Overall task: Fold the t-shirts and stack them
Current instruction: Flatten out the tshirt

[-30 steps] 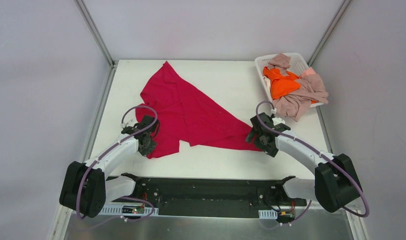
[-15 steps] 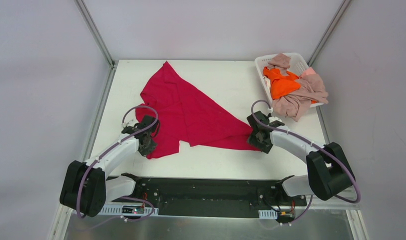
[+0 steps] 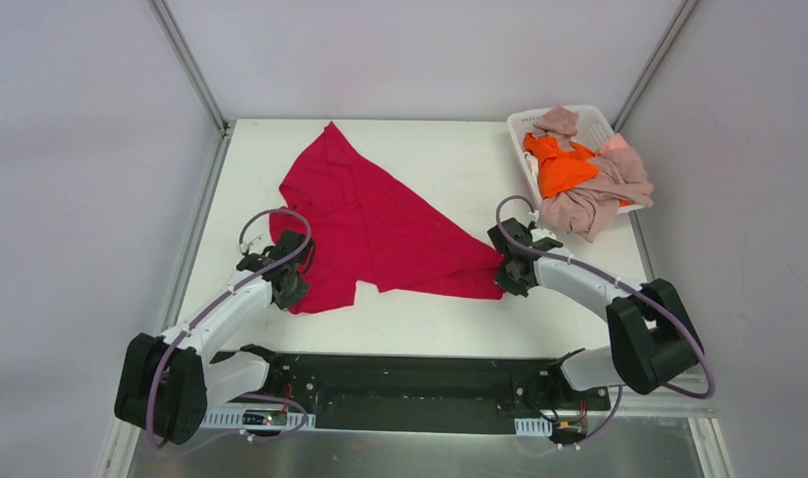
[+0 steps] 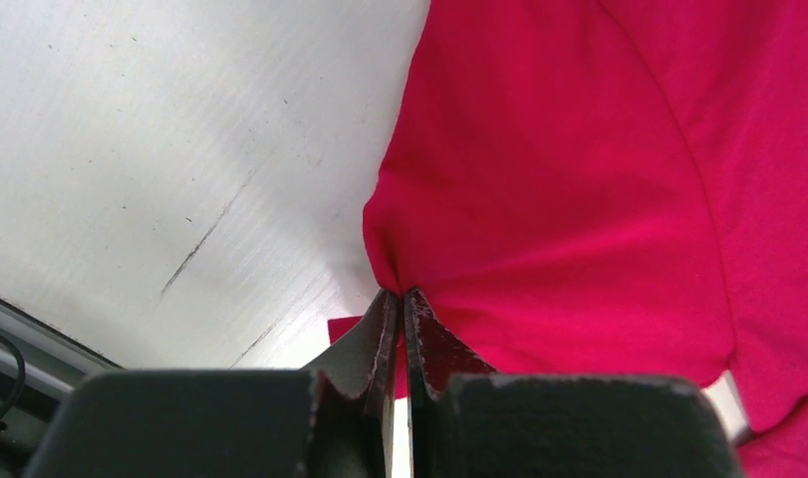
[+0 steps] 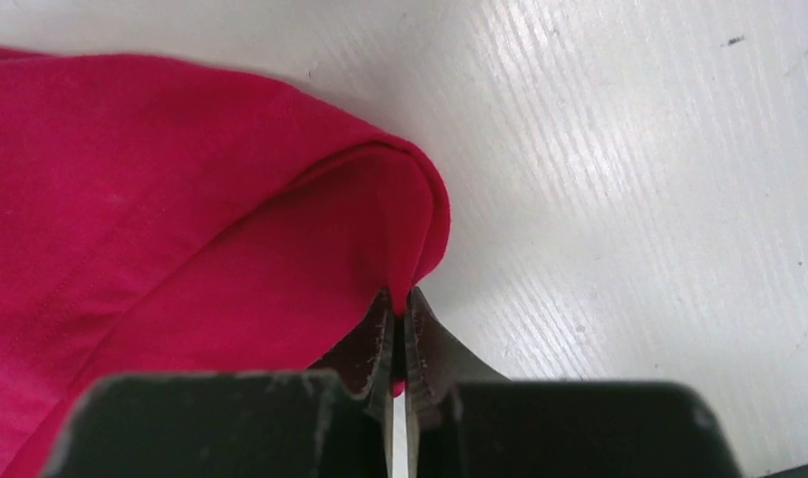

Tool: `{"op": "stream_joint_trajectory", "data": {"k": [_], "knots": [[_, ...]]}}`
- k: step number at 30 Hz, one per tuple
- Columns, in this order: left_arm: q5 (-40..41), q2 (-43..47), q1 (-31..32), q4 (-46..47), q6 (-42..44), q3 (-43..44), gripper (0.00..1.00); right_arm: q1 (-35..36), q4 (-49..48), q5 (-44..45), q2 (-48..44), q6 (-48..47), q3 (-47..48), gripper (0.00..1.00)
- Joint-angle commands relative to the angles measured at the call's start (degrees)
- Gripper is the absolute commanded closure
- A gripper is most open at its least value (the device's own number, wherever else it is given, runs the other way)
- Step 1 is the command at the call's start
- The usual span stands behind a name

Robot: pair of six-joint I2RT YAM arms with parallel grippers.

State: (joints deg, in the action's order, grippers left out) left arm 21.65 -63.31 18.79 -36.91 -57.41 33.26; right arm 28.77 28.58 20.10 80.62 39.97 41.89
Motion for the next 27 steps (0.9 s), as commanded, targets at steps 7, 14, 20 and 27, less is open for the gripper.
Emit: {"op": "stream_joint_trajectory", "data": {"k": [7, 14, 20, 27], "knots": [[5.74, 14.88, 0.33, -3.07, 7.52, 19.59, 1.00, 0.67, 3.61, -2.25, -21.52, -5.45, 8.27, 1.00], [10.02, 18.01, 0.34, -3.00, 15.86, 41.75, 1.00, 0.05, 11.84, 3.43, -27.37, -9.92, 25.08, 1.00], [7.34, 13.48, 0.30, -3.08, 25.37, 62.94, 1.00, -0.04, 16.78, 3.54, -29.21, -12.83, 39.96, 1.00], [2.60, 10.31, 0.38, -3.95, 30.70, 77.41, 1.00, -0.06, 19.03, -4.77, -29.92, -16.05, 52.92, 1.00]]}}
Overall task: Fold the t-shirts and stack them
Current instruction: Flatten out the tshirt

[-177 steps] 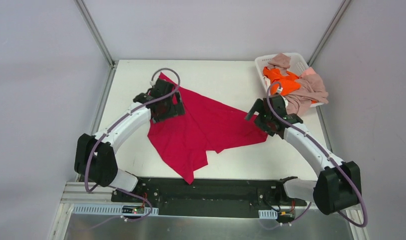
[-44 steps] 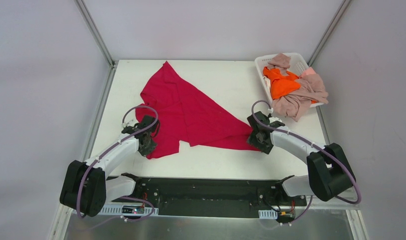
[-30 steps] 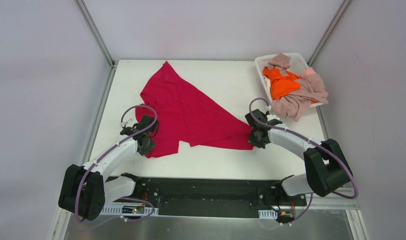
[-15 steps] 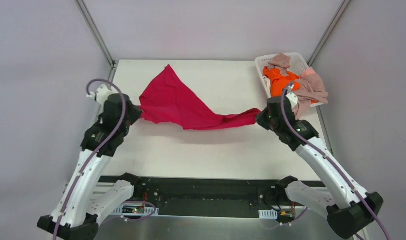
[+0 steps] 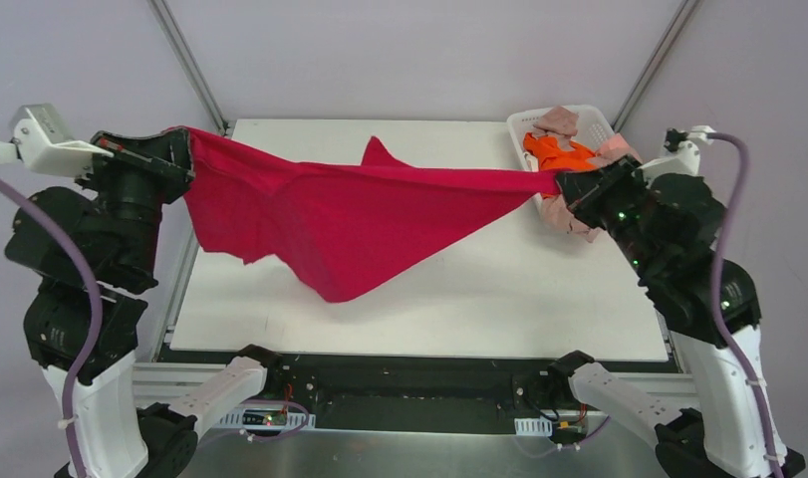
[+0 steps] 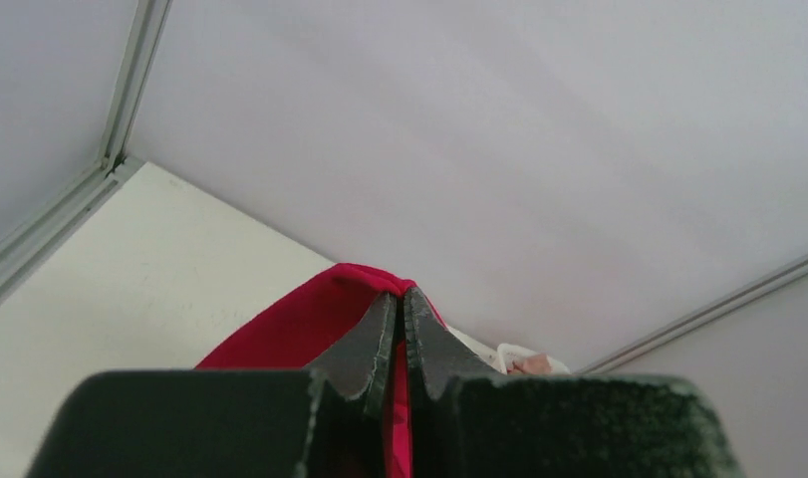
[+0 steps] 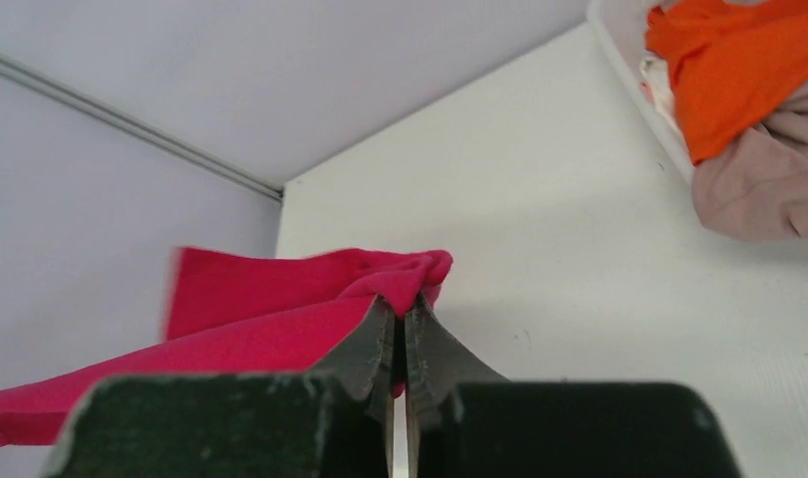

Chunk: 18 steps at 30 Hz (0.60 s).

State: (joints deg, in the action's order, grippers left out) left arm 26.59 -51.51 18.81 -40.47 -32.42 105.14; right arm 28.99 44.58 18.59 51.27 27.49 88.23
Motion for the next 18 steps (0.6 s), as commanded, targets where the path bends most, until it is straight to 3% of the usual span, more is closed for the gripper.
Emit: {"op": "stream_joint_trajectory", "data": {"k": [1, 18], "knots": [[-2.48, -1.56, 0.35, -0.63, 6.16, 6.45, 1.00, -0.30, 3.79, -3.27, -0.26, -3.91, 7.91, 1.00], [-3.93, -1.52, 0.33, -1.12, 8.05, 11.52, 1.00, -0.32, 4.42, -9.74, -0.62, -4.19, 13.76, 1.00]]}}
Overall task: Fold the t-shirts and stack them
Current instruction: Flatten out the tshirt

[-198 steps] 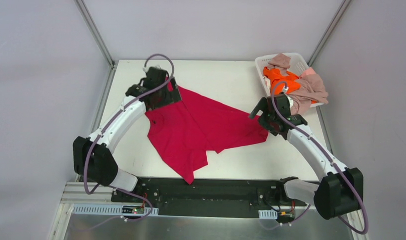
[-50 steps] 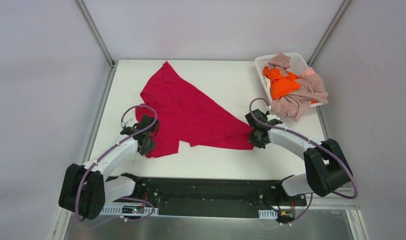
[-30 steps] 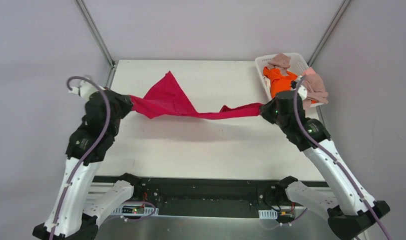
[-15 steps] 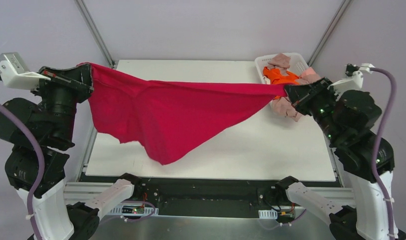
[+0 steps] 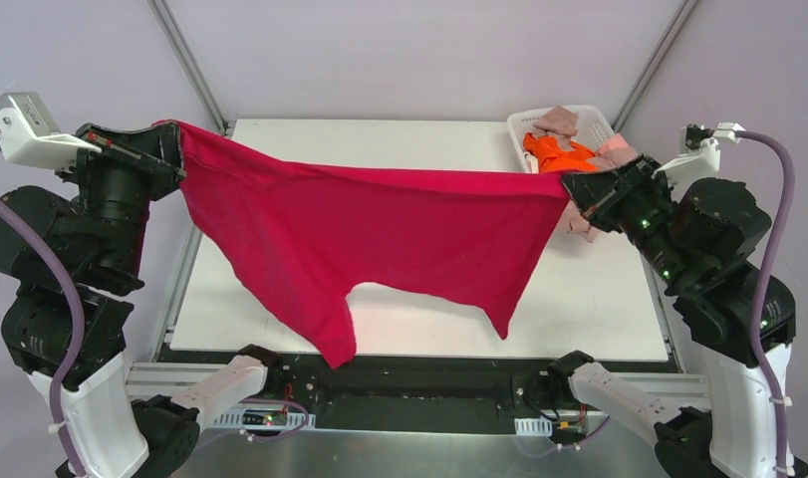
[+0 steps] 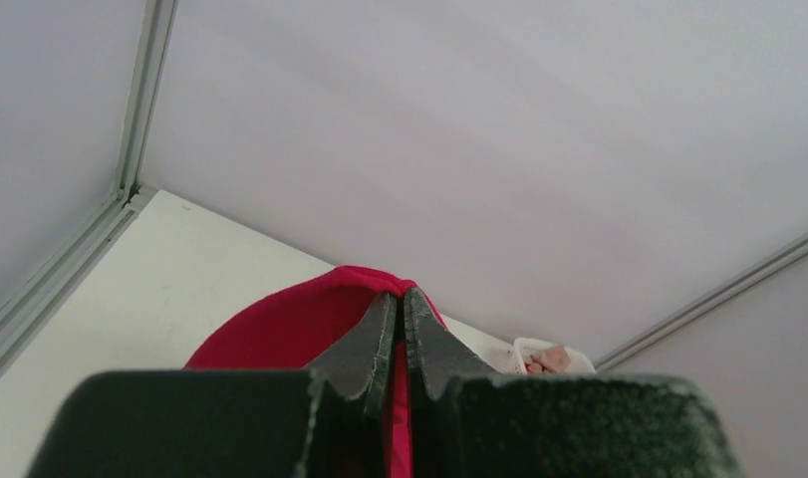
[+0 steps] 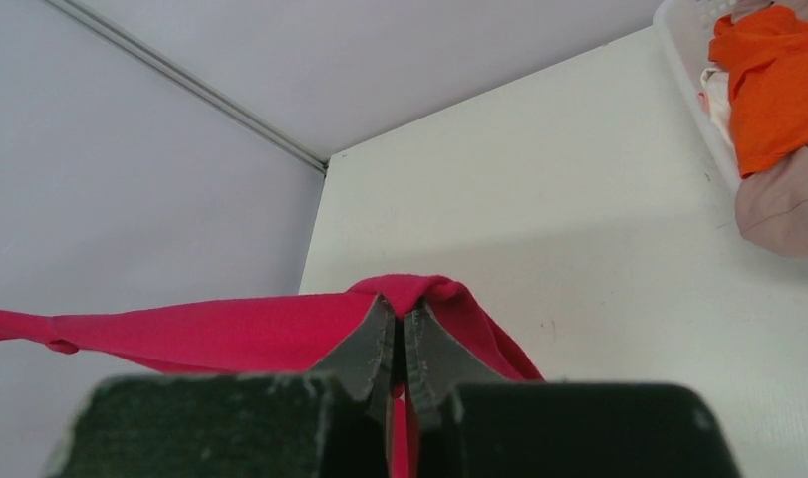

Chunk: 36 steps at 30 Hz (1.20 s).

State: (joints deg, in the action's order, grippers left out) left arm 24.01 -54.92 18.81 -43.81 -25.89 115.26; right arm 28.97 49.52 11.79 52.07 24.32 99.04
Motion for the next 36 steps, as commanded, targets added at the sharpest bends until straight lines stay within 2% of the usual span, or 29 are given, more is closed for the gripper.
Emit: {"op": "stream_joint_trajectory", "data": {"k": [1, 12, 16, 23, 28, 32, 34, 36], "knots": [[-1.75, 2.49, 0.32, 2.29, 1.46, 1.35, 1.00, -0.24, -0.34, -3.65, -1.79, -0.96, 3.28, 1.00], [-7.41, 7.25, 0.30, 2.11, 0.79, 3.78, 1.00, -0.31, 0.19, -11.08, -6.12, 0.15, 5.15, 1.00], [-9.80, 6.78, 0.28, 2.09, 0.74, 5.58, 1.00, -0.31, 0.29, -10.03, -6.13, -0.32, 5.81, 1.00], [-6.94, 2.85, 0.27, 2.23, 1.81, 6.00, 1.00, -0.31, 0.47, -2.28, -3.88, -2.04, 4.95, 1.00], [3.47, -3.34, 0.26, 3.39, 3.42, -1.82, 1.00, -0.28, -3.33, 9.09, -1.07, -2.95, -2.67, 1.00], [12.47, -13.60, 0.16, 6.44, 5.31, -8.78, 1.00, -0.71, -9.38, 17.96, 3.17, -2.75, -12.71, 1.00], [13.90, -19.31, -0.98, 8.90, 6.21, -11.72, 1.00, -2.63, -13.20, 18.30, 5.93, -2.37, -18.06, 1.00], [12.67, -25.17, -2.77, 11.09, 6.03, -13.36, 1.00, -6.02, -17.30, 15.11, 9.16, -1.99, -21.73, 1.00]]}}
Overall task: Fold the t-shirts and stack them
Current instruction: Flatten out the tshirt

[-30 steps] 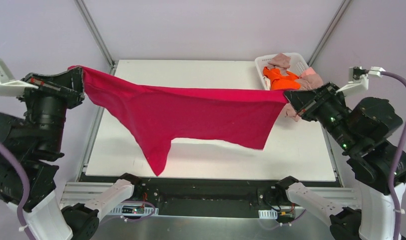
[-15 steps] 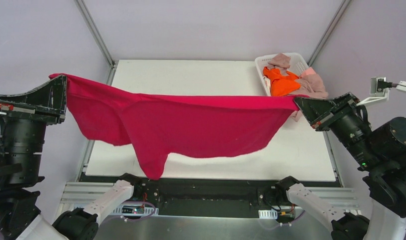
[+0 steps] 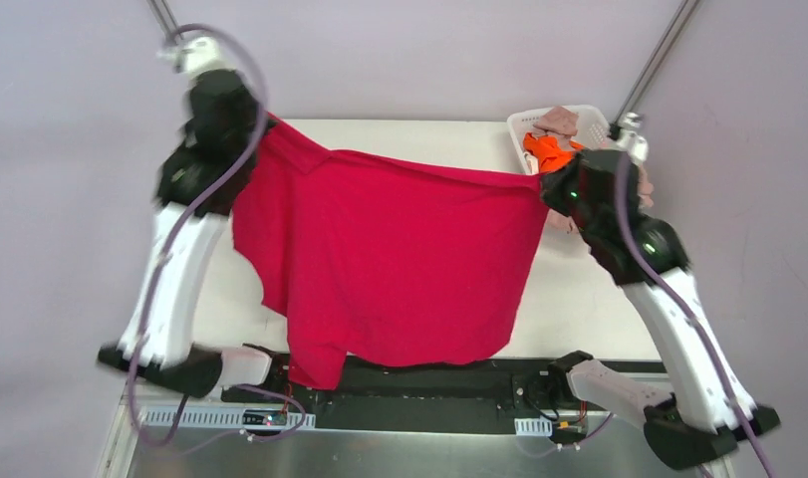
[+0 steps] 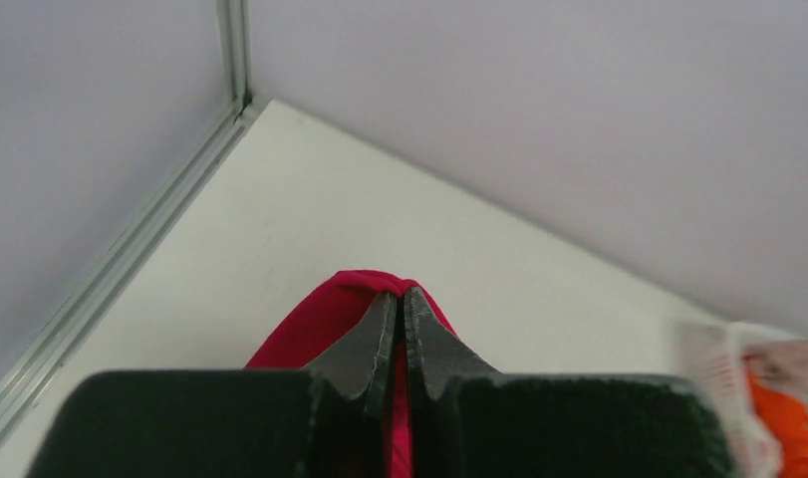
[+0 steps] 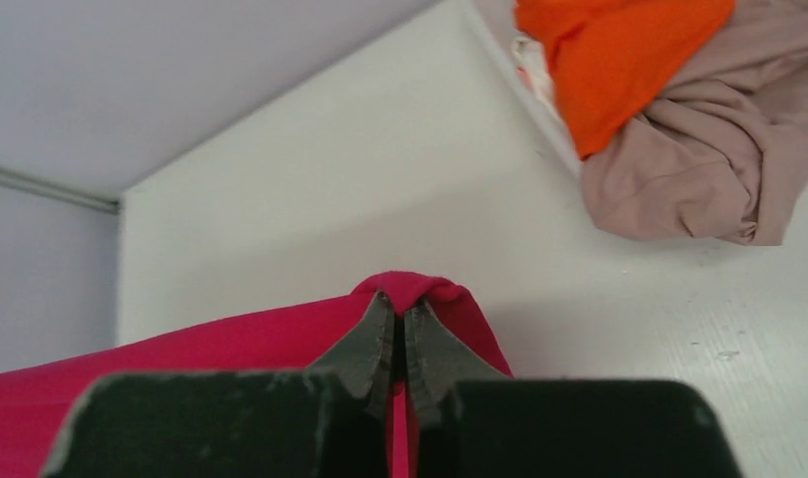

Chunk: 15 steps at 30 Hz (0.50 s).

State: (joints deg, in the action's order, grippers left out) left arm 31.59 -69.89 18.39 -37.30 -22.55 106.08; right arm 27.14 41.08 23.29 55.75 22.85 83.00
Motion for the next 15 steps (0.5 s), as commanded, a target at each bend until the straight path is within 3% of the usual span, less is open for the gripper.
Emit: {"op": "stream_joint_trajectory", "data": {"k": [1, 8, 15], "knots": [[3.62, -12.99, -3.38, 5.43, 2.68, -4.68, 1.00, -5.96, -10.62, 1.83, 7.48, 0.09, -6.84, 1.00], [-9.43, -32.42, -9.45, 15.64, 4.57, -4.20, 1.00, -12.02, -23.64, -5.50, 25.44, -2.47, -9.20, 1.00], [-13.70, -53.08, -10.13, 18.31, 10.05, 7.94, 1.00, -13.61, -29.89, -6.52, 45.52, -6.07, -0.36, 1.00]]}}
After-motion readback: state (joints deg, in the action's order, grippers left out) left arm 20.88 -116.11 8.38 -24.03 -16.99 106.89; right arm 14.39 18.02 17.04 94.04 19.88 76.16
